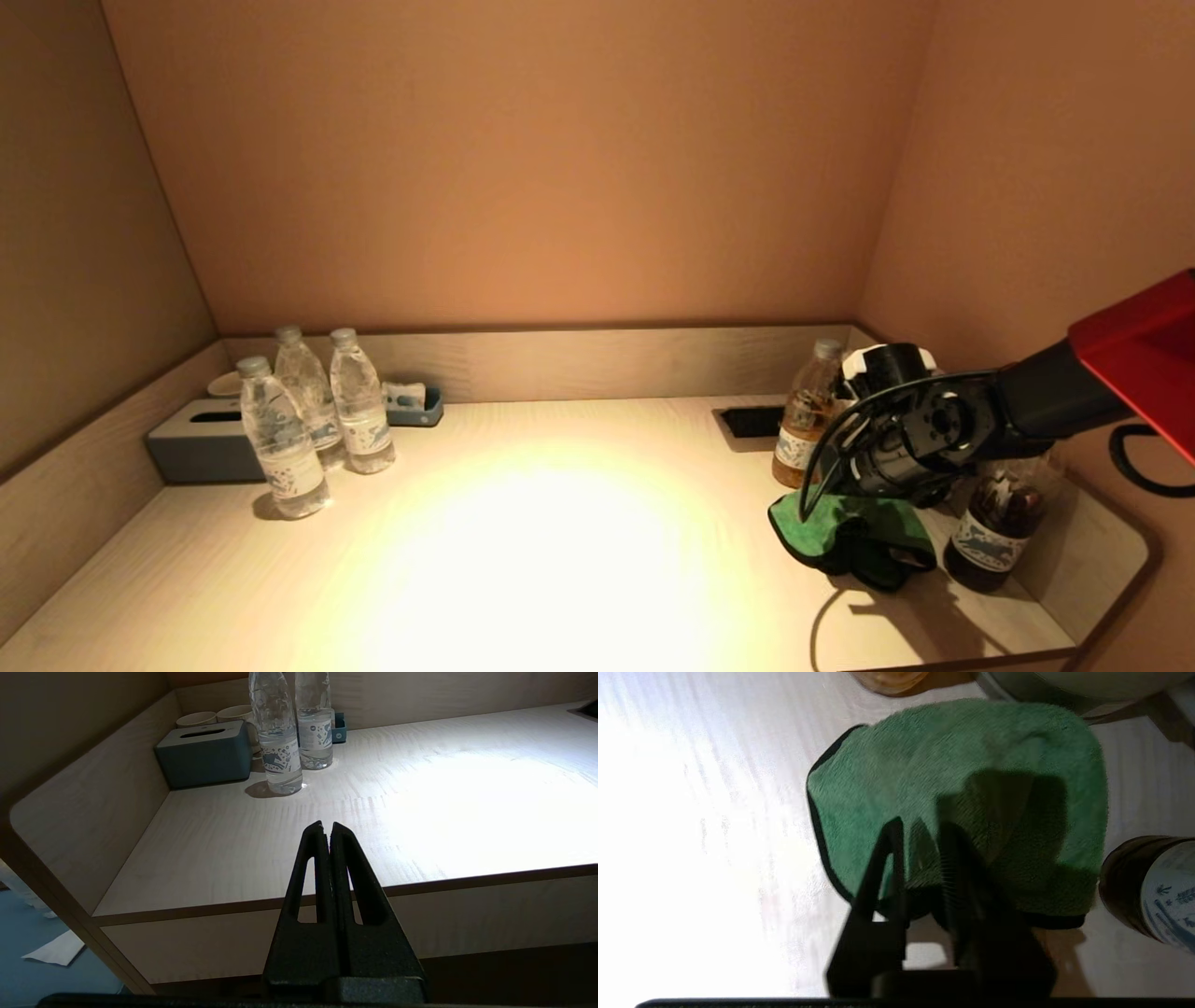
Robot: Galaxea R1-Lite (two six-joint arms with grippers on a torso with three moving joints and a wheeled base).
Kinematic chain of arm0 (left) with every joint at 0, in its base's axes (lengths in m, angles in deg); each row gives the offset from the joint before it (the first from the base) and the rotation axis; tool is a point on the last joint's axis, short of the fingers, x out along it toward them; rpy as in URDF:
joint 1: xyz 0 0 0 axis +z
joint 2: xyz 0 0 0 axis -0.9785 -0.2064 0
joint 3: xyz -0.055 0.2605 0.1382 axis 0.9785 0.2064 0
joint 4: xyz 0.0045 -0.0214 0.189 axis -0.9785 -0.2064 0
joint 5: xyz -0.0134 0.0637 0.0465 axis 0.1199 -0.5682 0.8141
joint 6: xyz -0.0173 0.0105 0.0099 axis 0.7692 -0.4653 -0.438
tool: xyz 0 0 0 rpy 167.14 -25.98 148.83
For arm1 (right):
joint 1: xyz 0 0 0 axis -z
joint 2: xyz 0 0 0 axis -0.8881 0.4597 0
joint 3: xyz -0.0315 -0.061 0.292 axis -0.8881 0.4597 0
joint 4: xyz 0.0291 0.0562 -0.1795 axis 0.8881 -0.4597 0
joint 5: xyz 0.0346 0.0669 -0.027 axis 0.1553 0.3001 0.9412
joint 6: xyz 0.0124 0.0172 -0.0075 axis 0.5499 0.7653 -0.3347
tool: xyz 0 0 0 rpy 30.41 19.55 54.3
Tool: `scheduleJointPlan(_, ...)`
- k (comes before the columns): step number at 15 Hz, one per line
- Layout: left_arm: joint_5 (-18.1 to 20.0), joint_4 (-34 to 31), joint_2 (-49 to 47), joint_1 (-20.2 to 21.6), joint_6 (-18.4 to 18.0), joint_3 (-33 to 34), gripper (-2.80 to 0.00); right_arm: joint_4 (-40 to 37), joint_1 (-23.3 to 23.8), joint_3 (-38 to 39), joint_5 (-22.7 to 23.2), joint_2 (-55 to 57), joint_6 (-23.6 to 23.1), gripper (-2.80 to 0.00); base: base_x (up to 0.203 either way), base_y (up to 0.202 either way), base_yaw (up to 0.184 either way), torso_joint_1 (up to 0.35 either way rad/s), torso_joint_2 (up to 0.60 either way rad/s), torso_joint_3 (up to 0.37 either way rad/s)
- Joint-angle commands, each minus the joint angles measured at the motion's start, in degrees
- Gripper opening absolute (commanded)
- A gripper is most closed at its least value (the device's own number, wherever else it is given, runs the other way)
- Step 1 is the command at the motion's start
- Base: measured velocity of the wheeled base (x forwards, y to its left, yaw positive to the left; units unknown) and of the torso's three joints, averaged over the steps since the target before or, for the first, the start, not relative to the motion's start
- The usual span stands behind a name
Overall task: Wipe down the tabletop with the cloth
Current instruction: Pick up the tablecloth
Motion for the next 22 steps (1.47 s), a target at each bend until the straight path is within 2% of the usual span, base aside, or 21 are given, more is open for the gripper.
scheduleJointPlan(1,0.0,0.0,0.0,0.0,0.0,0.0,-2.8,-0.1,0.0,0.5,0.9,-1.1,0.0,0.0,0.0,0.0,0.0,0.0,0.0,0.0)
scheduleJointPlan(5,0.0,0.0,0.0,0.0,0.0,0.0,-2.8,-0.1,0.8,0.4,0.9,-0.2,0.9,0.0,0.0,0.0,0.0,0.0,0.0,0.0)
scheduleJointPlan(12,0.0,0.0,0.0,0.1,0.0,0.0,-2.8,-0.2,5.2,0.6,0.5,1.4,2.1,0.0,0.0,0.0,0.0,0.0,0.0,0.0)
scheduleJointPlan(20,0.0,0.0,0.0,0.1,0.0,0.0,-2.8,-0.2,5.0,1.5,0.5,2.3,2.4,0.0,0.0,0.0,0.0,0.0,0.0,0.0)
scheduleJointPlan(22,0.0,0.0,0.0,0.1,0.0,0.0,-2.8,0.0,4.7,1.4,0.7,6.0,2.6,0.0,0.0,0.0,0.0,0.0,0.0,0.0)
